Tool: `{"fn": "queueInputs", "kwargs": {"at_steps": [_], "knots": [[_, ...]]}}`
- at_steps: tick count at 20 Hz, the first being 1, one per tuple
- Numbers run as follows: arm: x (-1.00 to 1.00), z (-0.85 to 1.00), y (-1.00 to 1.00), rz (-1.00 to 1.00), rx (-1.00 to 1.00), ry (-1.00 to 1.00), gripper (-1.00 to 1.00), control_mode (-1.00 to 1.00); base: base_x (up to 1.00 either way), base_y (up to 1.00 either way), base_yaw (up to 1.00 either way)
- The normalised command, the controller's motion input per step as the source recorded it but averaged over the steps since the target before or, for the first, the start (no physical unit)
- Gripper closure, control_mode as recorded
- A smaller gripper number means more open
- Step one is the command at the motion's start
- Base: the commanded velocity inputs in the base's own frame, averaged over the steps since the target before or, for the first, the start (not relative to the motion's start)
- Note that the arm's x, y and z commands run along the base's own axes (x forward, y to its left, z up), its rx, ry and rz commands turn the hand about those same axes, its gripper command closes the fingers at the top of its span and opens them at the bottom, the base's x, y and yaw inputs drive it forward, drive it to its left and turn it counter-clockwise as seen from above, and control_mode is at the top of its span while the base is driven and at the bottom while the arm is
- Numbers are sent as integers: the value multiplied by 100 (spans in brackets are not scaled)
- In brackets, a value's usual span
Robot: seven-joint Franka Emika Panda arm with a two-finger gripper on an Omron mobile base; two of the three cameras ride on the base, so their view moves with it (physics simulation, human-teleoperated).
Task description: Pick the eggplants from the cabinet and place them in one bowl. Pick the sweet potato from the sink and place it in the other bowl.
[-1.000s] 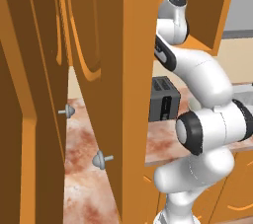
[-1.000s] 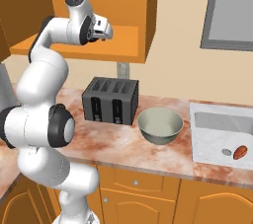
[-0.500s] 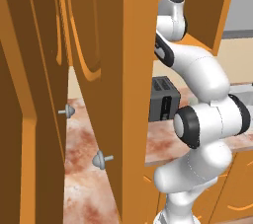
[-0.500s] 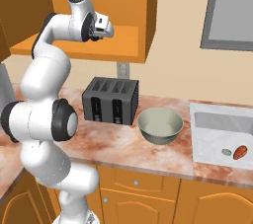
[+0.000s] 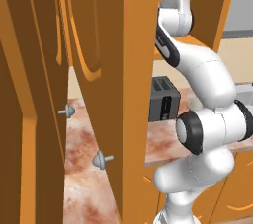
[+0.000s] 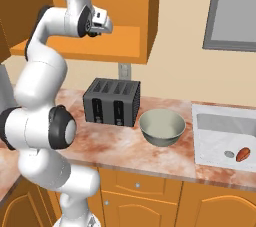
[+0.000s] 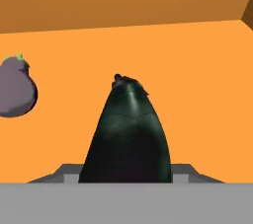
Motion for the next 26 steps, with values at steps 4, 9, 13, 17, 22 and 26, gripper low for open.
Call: {"fn": "queueInputs", "kwargs": {"at_steps": [4,9,13,17,22,26], "knots": [[-86,18,0,0,0,2,100,-100,0,0,0],[-99,5,-11,1,-1,6,100,-100,0,0,0],[-100,-4,-24,4,-5,4,100,-100,0,0,0],[-100,-5,-26,3,-6,7,100,-100,0,0,0],[-100,-13,-28,3,-7,8,100,-100,0,0,0],[-100,-24,-35,2,-8,11,100,-100,0,0,0]]}}
